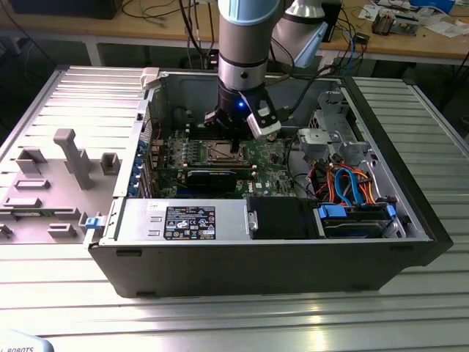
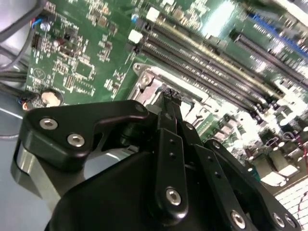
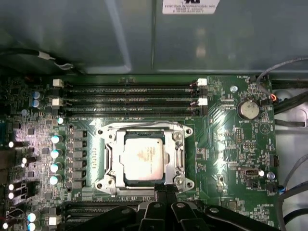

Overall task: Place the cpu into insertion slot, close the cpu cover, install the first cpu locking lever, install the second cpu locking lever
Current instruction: 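Install the second cpu locking lever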

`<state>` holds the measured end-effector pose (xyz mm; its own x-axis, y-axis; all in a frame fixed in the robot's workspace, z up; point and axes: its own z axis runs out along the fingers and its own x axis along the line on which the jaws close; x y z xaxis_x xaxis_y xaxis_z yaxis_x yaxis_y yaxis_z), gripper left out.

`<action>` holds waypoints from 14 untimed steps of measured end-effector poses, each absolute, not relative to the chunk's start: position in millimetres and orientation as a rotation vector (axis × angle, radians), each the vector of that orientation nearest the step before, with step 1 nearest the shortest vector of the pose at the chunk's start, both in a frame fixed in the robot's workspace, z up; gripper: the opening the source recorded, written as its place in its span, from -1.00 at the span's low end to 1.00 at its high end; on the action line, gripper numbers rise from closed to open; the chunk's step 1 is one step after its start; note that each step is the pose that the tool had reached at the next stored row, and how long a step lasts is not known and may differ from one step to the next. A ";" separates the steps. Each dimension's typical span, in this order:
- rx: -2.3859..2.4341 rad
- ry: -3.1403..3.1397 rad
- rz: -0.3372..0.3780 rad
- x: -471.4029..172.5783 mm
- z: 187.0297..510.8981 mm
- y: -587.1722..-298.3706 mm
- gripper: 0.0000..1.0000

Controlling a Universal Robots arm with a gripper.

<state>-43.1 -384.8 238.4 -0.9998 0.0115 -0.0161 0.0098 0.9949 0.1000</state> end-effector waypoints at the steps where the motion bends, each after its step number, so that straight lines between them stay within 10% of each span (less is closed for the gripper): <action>1: 0.017 3.121 0.157 -43.3 238.4 -385.9 -0.79; 14: 0.033 3.121 0.176 -58.8 237.4 -395.6 -0.79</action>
